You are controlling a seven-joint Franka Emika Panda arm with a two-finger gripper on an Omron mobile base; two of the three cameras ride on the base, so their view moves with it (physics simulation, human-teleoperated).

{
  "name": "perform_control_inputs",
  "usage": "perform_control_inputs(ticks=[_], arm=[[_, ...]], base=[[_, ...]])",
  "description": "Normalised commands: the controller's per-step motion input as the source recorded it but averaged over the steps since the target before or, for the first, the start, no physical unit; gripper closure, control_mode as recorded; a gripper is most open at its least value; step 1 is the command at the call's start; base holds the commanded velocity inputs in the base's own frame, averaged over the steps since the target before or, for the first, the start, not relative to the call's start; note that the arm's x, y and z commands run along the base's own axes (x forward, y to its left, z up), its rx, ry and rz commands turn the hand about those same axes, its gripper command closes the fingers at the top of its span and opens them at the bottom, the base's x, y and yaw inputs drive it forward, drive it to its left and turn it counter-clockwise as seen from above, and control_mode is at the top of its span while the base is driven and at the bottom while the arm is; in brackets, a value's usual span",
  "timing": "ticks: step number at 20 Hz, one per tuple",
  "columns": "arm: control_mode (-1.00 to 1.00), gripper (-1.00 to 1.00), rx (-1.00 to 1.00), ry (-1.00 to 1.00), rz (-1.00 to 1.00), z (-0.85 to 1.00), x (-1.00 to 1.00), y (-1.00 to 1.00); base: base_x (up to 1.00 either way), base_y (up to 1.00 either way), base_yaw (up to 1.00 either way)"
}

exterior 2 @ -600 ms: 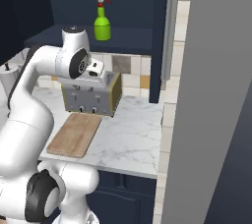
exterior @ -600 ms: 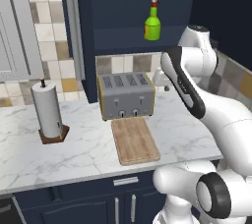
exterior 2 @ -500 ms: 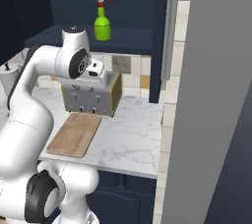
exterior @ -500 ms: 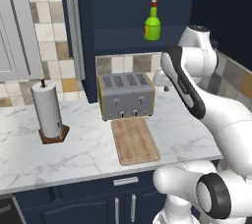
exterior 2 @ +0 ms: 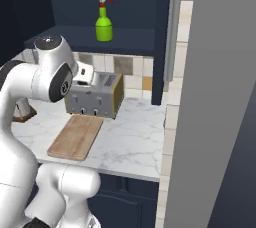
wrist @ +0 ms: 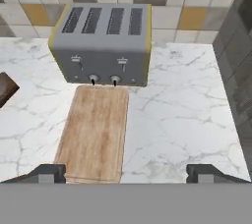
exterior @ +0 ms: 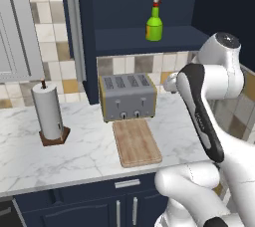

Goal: Grab the spray bottle from the cabinet, then place it next to the cutting board for sanitizing. Then grab the dish brush from the countertop next to the sink and place it next to the cutting board.

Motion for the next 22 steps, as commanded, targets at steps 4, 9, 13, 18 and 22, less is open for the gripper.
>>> perform_control_inputs(ticks=[4, 9, 13, 18, 22], arm=[[-1.00, -1.00, -0.01, -0.50, 0.00, 0.75, -0.46, 0.00], [-1.00, -1.00, -0.01, -0.49, 0.00, 0.89, -0.37, 0.00], [-1.00, -1.00, 0.00, -0.46, 0.01, 0.95, -0.15, 0.00], [-1.00, -1.00, 0.00, -0.38, 0.05, 0.73, -0.14, 0.00], [-1.00, -1.00, 0.00, -0.04, 0.00, 0.16, 0.23, 0.00]], base=[[0.00, 0.00, 0.00], [0.00, 0.00, 0.00], [0.00, 0.00, 0.00], [0.00, 0.00, 0.00], [0.00, 0.00, 0.00]])
